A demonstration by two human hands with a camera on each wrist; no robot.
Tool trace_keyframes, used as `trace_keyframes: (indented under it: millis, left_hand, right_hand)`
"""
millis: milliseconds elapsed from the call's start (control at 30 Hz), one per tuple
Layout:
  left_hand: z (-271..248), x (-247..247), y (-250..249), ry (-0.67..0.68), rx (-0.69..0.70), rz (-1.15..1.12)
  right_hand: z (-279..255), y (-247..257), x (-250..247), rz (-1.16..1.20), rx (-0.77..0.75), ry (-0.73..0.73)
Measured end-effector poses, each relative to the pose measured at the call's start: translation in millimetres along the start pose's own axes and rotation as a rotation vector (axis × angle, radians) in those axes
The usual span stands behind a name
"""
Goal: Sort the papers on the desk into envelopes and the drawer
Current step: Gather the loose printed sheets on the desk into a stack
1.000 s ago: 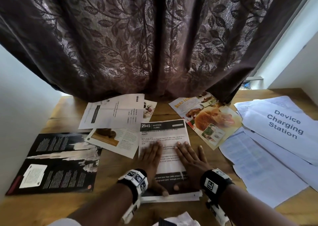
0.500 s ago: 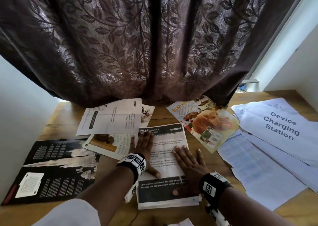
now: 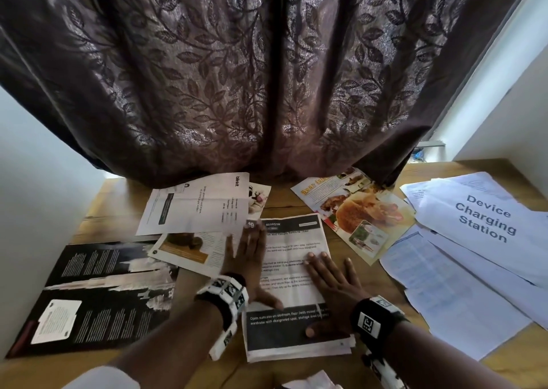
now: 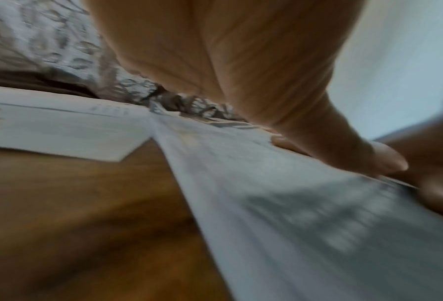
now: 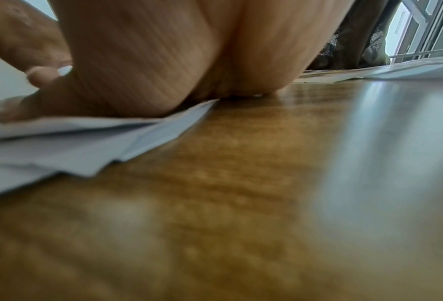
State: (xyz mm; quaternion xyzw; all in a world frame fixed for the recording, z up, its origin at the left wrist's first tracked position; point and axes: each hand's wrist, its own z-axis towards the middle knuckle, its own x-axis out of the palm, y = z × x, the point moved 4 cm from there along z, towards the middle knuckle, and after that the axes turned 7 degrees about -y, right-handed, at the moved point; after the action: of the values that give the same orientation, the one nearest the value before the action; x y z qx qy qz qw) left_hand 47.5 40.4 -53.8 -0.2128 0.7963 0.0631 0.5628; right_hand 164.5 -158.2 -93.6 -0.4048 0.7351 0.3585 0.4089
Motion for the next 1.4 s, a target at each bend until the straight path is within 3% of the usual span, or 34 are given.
trace_keyframes:
  millis: [167, 433, 667, 800, 967, 1167, 1300, 1400]
  left_hand:
    - [-28.3, 36.3, -36.5, 0.08, 0.207, 0.115]
    - [-39.8, 45.2, 16.8, 0.141, 0.116, 0.108]
    - [-40.6, 32.6, 15.7, 0.104, 0.122, 0.167]
    - [-30.4, 7.8, 2.4, -0.083, 0.121, 0.08]
    - [-6.6, -12.2, -42.8, -0.372, 0.203, -0.104]
    - [44.1, -34.9, -135.2, -0.403, 0.24, -0.247]
    - [73.1, -45.3, -202.7, -0.387, 0.284, -0.234]
    - [89.9, -42.0, -237.9, -0.423, 0.271, -0.278]
  right_hand:
    - [0.5, 1.0, 0.2, -0.037, 0.019, 0.008]
    - [-6.8, 5.3, -7.2, -0.01, 0.031, -0.014]
    - [-16.4, 14.3, -12.1, 0.052, 0.066, -0.039]
    - [-37.0, 0.6, -25.4, 0.158, 0.2, -0.172]
    - [-80.8, -87.2, -38.7, 0.083, 0.322, -0.397]
    - [-134.0, -245.0, -48.4, 0.082, 0.614, -0.468]
    - [-167.0, -337.2, -42.8, 0.095, 0.753, -0.385]
    - [-185.1, -375.8, -37.3, 0.14, 0.779, -0.341]
